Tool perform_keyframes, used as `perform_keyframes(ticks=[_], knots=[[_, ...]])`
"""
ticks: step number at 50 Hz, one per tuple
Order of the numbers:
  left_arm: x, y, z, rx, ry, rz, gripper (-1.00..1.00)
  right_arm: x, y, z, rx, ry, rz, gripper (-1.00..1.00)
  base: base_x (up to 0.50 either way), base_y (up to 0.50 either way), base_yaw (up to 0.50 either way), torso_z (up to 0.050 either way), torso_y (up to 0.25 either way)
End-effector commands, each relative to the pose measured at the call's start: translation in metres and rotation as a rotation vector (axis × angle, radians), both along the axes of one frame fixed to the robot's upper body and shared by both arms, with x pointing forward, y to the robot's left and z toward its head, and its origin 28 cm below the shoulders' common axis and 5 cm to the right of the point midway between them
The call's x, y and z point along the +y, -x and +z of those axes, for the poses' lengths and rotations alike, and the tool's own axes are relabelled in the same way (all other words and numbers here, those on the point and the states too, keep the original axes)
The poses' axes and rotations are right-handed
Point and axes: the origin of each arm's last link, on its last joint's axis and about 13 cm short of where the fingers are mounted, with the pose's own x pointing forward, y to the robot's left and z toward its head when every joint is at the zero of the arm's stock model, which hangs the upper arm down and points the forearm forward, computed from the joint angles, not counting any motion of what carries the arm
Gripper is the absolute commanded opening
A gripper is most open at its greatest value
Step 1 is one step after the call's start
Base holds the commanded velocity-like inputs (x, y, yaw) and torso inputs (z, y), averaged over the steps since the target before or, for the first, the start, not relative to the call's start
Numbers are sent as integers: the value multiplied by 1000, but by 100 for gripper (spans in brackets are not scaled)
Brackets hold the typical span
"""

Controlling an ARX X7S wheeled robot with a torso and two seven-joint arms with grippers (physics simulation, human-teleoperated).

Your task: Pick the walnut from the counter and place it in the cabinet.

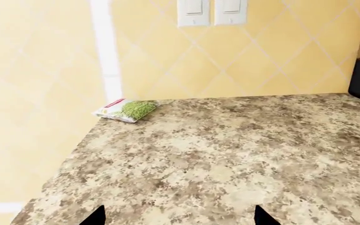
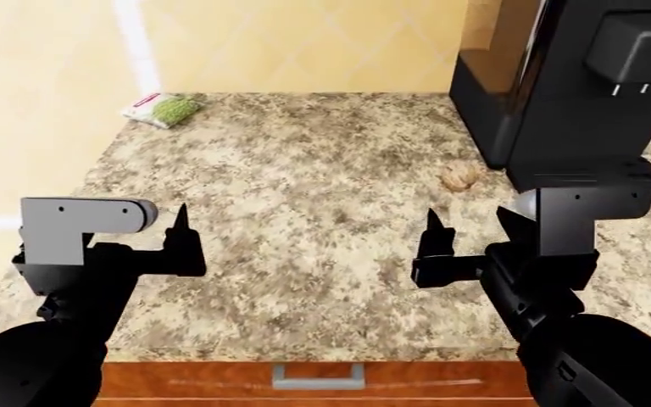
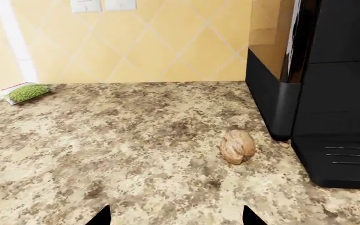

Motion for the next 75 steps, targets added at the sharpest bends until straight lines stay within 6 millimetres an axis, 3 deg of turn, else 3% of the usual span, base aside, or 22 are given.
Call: perform_keyframes(ticks=[1,23,38,55,75], knots=[[1,0,-2,5,8,4,100,1,0,0,-3,4,10,100,375,-118,0,0,0],[1,0,-3,9,8,7,100,1,-1,-5,7,9,-6,100,285,-15,0,0,1],[0,0,-3,10,2,4,100,-4,-7,-5,35,0,-46,100,8,0,0,0,0],[0,-1,-3,13,3,3,100,-6,-37,1,178,22,-84,100,0,0,0,0,0],[1,0,-3,9,6,8,100,-6,-50,-7,252,9,-74,100,0,0,0,0,0]])
